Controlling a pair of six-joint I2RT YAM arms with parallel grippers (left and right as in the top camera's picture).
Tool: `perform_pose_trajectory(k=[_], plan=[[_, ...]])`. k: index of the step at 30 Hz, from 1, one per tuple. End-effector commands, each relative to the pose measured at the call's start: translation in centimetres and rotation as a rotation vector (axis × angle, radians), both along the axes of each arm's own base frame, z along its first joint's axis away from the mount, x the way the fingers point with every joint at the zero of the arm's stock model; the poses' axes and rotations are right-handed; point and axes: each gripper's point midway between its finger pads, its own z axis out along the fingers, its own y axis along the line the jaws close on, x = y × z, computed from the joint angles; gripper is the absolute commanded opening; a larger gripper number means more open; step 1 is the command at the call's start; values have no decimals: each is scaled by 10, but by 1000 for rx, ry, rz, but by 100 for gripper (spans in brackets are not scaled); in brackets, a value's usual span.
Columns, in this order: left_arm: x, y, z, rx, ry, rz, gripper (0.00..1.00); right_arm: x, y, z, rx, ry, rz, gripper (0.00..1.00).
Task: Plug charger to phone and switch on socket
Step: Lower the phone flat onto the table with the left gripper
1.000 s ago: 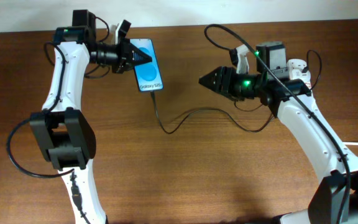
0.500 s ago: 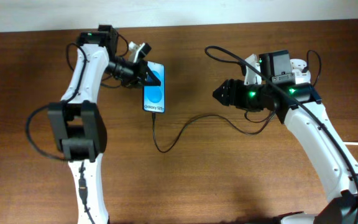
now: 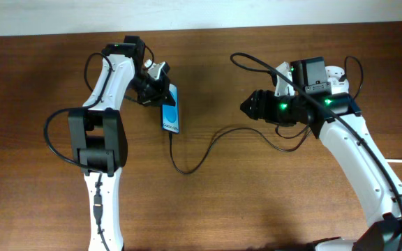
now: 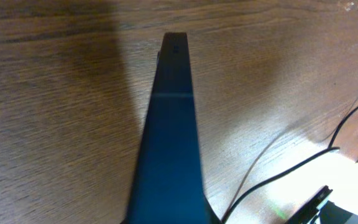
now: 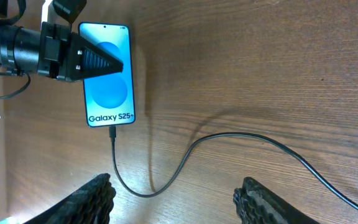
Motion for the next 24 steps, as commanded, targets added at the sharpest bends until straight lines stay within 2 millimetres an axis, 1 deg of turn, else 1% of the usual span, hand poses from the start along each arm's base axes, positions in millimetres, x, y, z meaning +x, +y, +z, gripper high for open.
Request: perform_pose_trajectory(k=[1, 5, 8, 11, 15, 19, 21, 24], plan=[[2, 2, -6, 16, 16, 23, 1, 1, -4, 8, -22, -37, 14, 67], [0, 2, -12, 18, 33, 23, 9, -1, -4, 7, -23, -29, 14, 67], [-4, 2, -15, 20, 47, 22, 17, -1, -4, 7, -23, -29, 14, 67], [-7, 3, -19, 25, 60, 22, 30, -1, -4, 6, -23, -26, 14, 67], [-7, 11, -24, 79, 55, 21, 39, -2, -4, 6, -23, -26, 14, 67], [-8, 19, -28, 135, 62, 27, 40, -2, -4, 6, -23, -26, 14, 67], [-12, 26, -31, 177, 77, 24, 37, -2, -4, 6, -23, -26, 14, 67], [-17, 37, -34, 241, 91, 18, 36, -1, -4, 6, -23, -26, 14, 67]])
